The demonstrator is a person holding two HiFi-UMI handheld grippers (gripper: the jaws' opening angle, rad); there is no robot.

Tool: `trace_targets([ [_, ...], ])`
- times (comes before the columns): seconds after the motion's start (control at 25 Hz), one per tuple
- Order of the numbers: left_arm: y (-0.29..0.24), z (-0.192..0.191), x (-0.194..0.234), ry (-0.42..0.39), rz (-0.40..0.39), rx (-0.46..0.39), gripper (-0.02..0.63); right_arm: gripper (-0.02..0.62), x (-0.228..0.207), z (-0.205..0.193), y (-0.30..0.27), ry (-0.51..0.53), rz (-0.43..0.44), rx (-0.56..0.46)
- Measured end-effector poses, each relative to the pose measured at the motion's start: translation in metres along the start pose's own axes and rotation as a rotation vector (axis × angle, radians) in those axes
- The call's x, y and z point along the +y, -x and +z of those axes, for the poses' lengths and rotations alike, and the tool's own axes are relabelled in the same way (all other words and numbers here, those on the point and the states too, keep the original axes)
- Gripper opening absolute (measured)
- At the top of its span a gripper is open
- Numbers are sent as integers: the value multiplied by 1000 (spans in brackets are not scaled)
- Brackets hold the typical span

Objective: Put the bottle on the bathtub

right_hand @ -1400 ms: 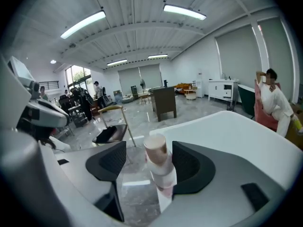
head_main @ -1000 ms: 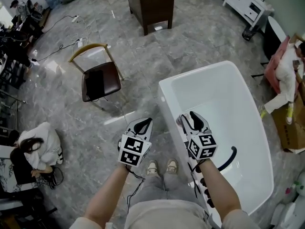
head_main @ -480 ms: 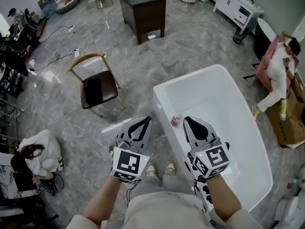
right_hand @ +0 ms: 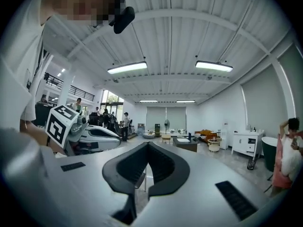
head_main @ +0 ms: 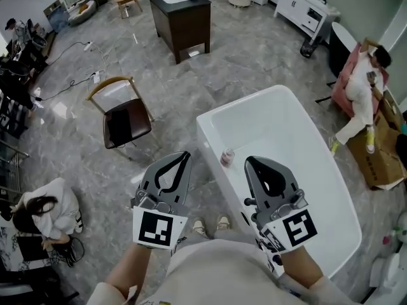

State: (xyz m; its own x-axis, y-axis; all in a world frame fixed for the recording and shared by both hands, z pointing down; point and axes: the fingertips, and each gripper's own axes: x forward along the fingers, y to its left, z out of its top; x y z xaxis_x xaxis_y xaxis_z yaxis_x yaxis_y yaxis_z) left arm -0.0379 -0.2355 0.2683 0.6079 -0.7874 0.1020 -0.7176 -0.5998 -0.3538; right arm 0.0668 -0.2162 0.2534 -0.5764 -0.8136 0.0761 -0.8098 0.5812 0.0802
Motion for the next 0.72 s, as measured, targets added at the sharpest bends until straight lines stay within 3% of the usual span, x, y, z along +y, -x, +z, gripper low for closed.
trace_targets([
  [0.28, 11, 4, -10, -6, 9, 36, 21, 29, -9, -1, 23, -22, 4, 41],
  [0.52, 9, 6, -17, 41, -21, 16, 21, 29, -35, -8, 28, -66, -59, 55],
  [0.72, 5, 1, -5, 107, 55, 30, 21, 29, -51, -11, 31, -88, -76, 63],
])
